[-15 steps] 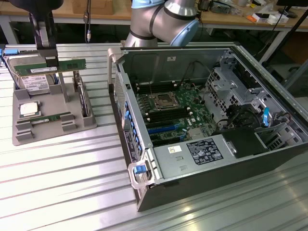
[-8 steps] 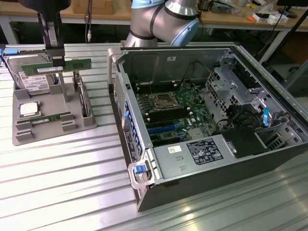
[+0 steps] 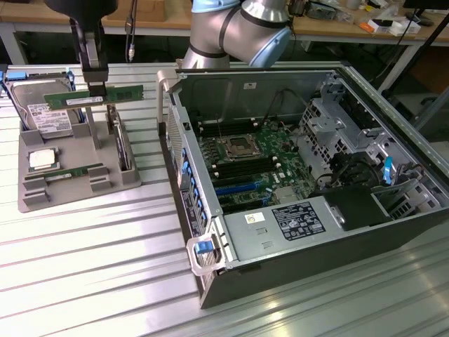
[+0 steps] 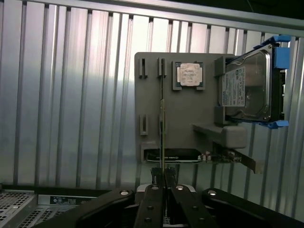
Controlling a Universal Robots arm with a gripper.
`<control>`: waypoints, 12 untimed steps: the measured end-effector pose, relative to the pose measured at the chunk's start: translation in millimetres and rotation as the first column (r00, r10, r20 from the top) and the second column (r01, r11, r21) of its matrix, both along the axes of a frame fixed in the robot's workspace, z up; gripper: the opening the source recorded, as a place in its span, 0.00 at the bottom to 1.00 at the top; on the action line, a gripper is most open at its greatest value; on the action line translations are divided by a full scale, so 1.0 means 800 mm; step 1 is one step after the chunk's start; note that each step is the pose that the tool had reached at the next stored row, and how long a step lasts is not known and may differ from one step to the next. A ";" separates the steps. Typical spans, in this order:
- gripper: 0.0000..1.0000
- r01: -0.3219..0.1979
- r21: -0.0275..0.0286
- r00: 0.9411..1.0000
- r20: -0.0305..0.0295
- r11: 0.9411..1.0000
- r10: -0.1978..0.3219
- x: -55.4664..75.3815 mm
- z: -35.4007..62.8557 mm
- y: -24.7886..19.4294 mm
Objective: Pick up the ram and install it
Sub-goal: 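Pick up the ram and move it above insertion slot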
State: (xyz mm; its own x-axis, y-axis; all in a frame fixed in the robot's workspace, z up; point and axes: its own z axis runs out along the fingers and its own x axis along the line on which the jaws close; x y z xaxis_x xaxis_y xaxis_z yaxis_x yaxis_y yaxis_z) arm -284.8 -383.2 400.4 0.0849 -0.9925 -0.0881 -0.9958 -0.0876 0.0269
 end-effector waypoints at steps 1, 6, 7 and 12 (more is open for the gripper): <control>0.12 0.000 0.000 1.000 0.000 1.000 0.000 0.003 0.000 0.0000; 0.12 0.000 0.000 1.000 0.000 1.000 0.000 0.012 0.000 0.0000; 0.12 0.000 0.000 1.000 0.000 1.000 0.000 0.013 0.000 0.0000; 0.12 0.000 0.000 1.000 0.000 1.000 0.000 0.023 0.000 0.0000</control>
State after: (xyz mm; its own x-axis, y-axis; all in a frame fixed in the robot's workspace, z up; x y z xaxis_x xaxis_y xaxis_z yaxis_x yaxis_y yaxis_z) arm -266.5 -383.2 400.5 0.0849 -0.9925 -0.0880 -0.9958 -0.0876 0.0269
